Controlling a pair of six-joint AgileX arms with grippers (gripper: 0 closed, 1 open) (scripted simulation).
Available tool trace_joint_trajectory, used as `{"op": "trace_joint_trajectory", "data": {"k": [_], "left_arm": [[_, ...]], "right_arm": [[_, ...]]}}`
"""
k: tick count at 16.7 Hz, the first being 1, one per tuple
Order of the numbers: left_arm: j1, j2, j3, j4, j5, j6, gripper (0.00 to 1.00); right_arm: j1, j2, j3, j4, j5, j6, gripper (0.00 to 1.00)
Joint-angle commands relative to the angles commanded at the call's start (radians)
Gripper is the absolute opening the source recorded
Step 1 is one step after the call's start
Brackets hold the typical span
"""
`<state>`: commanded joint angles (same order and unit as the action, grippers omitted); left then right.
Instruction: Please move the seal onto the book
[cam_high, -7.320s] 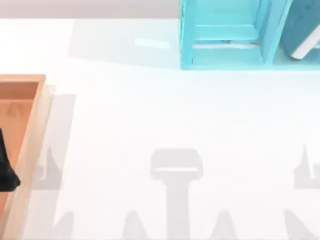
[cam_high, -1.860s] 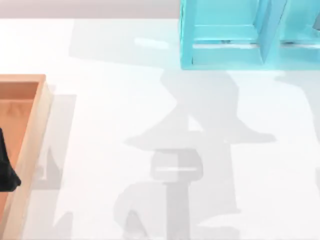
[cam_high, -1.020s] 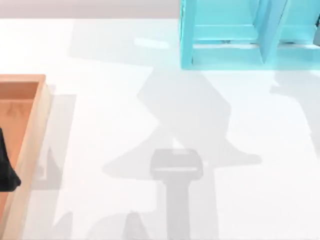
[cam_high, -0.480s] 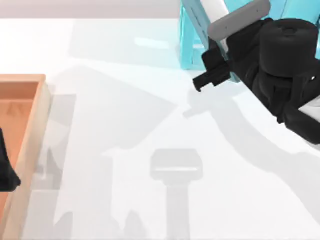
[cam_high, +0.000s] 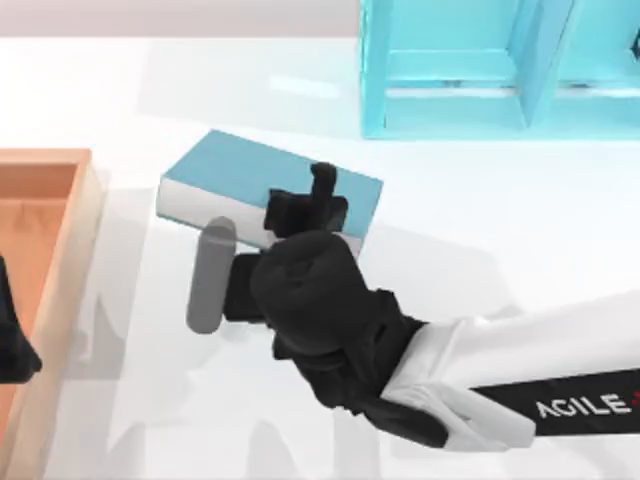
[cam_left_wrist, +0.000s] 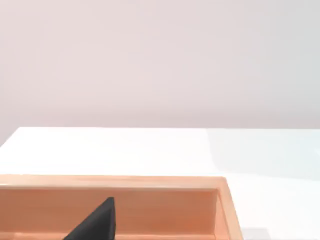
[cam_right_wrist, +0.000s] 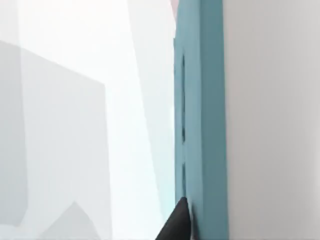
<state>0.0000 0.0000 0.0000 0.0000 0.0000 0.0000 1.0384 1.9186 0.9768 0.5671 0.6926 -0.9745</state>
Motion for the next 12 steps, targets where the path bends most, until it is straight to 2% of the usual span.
{"op": "trace_joint_trajectory", "data": {"k": [3,5,12], "left_arm": [[0.000,0.000,0.000,0.000,0.000,0.000,1.00],[0.000,0.000,0.000,0.000,0.000,0.000,1.00],[0.000,0.000,0.000,0.000,0.000,0.000,1.00]], "right_arm": [[0.066,0.058,0.023,0.030,0.100,-0.162,0.00],[0.091,0.076,0.031,0.041,0.138,-0.218,0.00],[0.095,0.079,0.023,0.041,0.146,-0.225,0.00]]}}
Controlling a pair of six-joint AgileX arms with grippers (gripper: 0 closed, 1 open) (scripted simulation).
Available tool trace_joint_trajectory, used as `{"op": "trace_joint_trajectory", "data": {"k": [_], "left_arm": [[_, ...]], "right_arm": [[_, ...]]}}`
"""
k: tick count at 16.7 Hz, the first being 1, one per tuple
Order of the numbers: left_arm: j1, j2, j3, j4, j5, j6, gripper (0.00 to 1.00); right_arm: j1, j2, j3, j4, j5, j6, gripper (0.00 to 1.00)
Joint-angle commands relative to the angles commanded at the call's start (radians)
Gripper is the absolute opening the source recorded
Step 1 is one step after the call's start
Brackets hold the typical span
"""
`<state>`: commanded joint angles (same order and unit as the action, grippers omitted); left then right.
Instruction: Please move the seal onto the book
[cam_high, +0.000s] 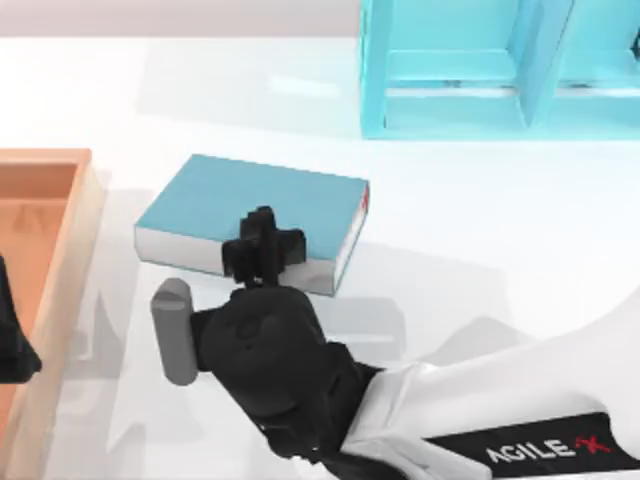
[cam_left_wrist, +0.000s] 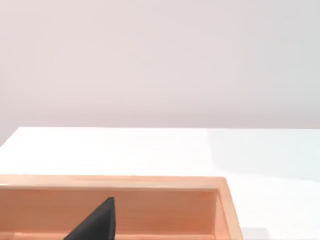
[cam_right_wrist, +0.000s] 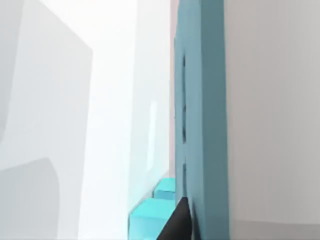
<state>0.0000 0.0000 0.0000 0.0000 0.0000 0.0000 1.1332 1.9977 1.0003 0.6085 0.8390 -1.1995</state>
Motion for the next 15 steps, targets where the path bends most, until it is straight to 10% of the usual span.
{"op": "trace_joint_trajectory", "data": {"k": [15], "left_arm": [[0.000,0.000,0.000,0.000,0.000,0.000,1.00]], "right_arm": [[0.009,0.085,-0.028,0.110,0.010,0.003,0.00]]}}
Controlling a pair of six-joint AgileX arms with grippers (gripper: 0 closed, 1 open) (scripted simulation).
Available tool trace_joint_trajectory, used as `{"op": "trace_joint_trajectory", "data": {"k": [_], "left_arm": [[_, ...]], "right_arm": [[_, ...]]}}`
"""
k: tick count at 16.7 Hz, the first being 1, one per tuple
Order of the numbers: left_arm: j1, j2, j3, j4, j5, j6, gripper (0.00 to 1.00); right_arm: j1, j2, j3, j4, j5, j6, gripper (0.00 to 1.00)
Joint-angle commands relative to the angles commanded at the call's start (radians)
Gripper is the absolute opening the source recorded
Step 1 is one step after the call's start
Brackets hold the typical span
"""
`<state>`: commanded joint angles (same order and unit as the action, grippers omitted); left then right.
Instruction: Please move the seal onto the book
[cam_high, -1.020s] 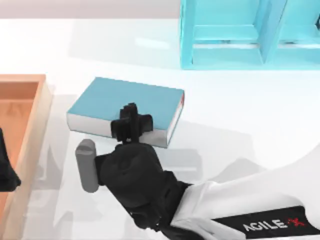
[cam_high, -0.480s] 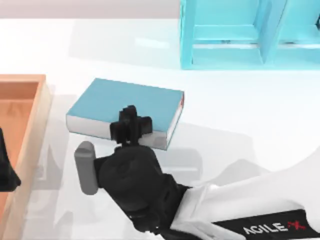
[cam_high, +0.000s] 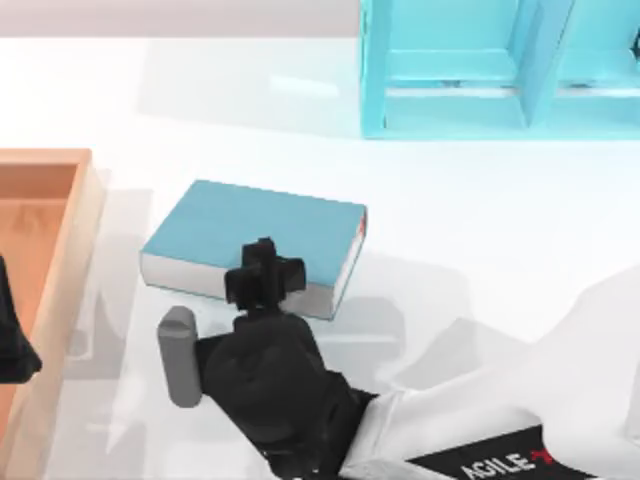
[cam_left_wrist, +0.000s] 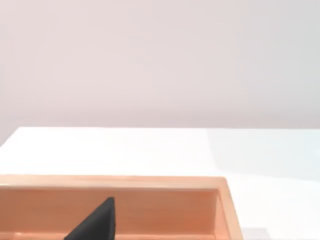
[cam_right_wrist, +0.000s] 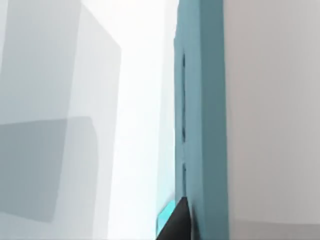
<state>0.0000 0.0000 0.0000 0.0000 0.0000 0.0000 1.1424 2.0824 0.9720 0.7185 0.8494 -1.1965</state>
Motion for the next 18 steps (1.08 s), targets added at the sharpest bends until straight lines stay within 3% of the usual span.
{"op": "trace_joint_trajectory", "data": {"k": [2,15,18], "left_arm": [[0.000,0.000,0.000,0.000,0.000,0.000,1.00],[0.000,0.000,0.000,0.000,0.000,0.000,1.00],[0.000,0.000,0.000,0.000,0.000,0.000,1.00]], "right_arm": [[0.000,0.000,0.000,0.000,0.000,0.000,0.00],[0.000,0.000,0.000,0.000,0.000,0.000,0.98],[0.000,0.000,0.000,0.000,0.000,0.000,1.00]]}}
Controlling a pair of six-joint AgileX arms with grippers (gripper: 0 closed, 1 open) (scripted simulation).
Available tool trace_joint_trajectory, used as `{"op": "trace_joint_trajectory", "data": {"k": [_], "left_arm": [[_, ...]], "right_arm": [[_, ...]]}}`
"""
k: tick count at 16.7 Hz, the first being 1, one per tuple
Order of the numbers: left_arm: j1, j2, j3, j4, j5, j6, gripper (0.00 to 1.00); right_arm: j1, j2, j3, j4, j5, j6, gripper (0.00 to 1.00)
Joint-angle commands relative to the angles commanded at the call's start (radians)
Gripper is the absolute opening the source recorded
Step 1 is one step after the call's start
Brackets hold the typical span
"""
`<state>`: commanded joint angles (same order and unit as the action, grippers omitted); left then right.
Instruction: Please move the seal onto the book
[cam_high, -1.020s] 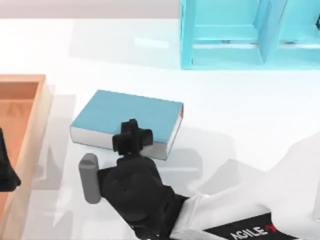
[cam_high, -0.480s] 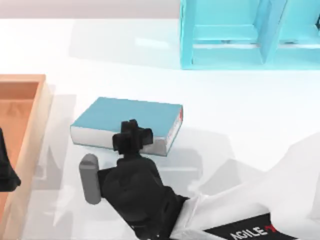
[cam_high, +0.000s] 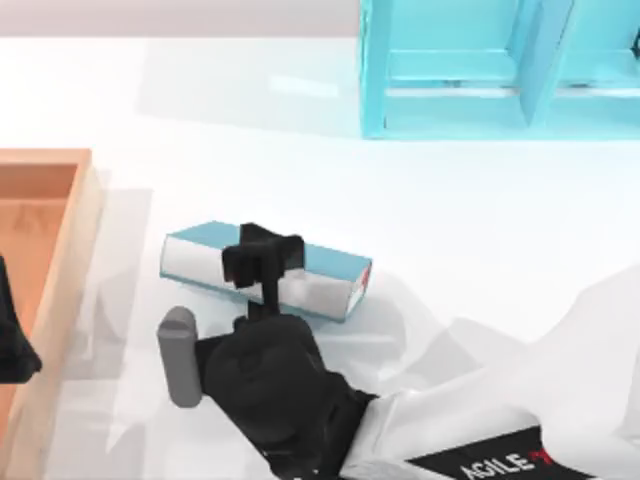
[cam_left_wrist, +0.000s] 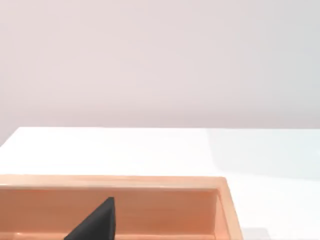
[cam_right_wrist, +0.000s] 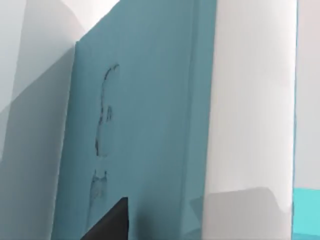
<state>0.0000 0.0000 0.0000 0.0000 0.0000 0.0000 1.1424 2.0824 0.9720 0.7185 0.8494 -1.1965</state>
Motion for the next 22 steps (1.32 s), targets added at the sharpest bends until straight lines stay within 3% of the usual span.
{"op": "trace_joint_trajectory", "data": {"k": [8,18,22], "left_arm": [[0.000,0.000,0.000,0.000,0.000,0.000,1.00],[0.000,0.000,0.000,0.000,0.000,0.000,1.00],[0.000,0.000,0.000,0.000,0.000,0.000,1.00]], "right_arm": [[0.016,-0.002,-0.004,-0.016,0.013,0.015,1.00],[0.385,-0.127,-0.059,-0.425,0.323,0.392,1.00],[0.408,-0.141,-0.060,-0.448,0.346,0.416,1.00]]}}
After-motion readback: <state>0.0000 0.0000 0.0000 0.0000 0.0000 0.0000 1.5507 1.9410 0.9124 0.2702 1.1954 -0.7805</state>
